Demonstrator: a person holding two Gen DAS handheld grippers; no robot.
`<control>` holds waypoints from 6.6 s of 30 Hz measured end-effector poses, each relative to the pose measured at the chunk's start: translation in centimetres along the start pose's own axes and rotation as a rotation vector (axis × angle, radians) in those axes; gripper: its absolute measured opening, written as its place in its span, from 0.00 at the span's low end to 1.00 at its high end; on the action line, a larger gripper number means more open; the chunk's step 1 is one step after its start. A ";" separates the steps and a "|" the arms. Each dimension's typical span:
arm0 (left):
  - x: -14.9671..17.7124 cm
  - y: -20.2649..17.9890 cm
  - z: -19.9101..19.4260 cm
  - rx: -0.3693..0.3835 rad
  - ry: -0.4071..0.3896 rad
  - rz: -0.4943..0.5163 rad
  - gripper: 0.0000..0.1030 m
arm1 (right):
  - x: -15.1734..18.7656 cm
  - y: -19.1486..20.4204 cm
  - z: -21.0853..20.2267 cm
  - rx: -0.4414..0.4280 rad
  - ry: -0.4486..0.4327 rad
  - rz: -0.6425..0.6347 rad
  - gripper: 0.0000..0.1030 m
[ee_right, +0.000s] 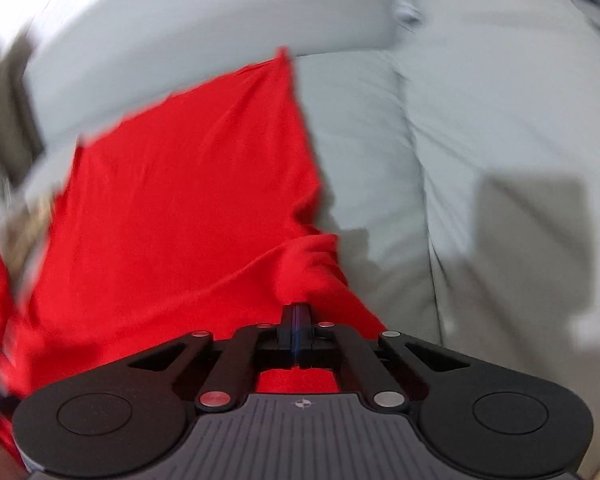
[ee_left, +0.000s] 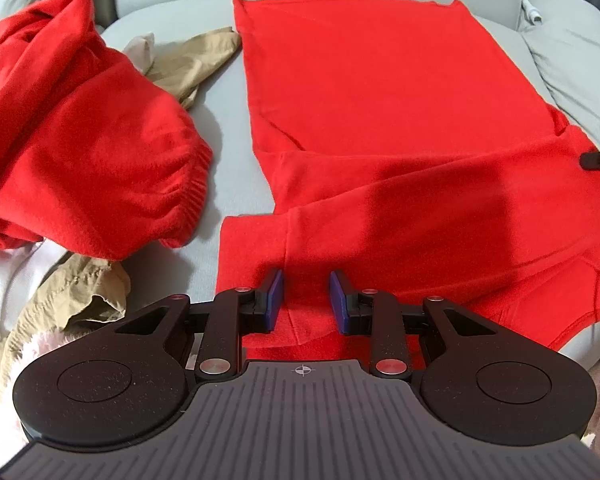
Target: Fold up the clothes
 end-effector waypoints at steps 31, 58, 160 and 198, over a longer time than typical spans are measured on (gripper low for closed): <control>1.2 -1.6 -4.0 0.041 -0.084 0.112 0.47 | 8.3 3.8 -8.9 0.086 0.100 -0.443 0.39; 3.7 0.1 -4.1 -0.068 -0.023 0.004 0.64 | 11.4 5.3 -8.6 0.085 -0.007 -0.546 0.43; 3.7 -0.1 -4.4 -0.061 -0.021 0.027 0.64 | 11.4 4.9 -9.1 0.068 -0.020 -0.515 0.48; 5.4 -6.1 -2.4 -0.035 0.101 0.165 0.62 | 11.4 8.8 -6.2 0.019 0.168 -0.464 0.44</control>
Point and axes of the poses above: each gripper's, at about its wrist camera, not at the fingertips, and z roughly the way its jaws point, y to its left, x to its underside, the point moved 4 cm from there along z, roughly the way its jaws point, and after that the axes turned 7 degrees about -z, right-handed, at the moved point
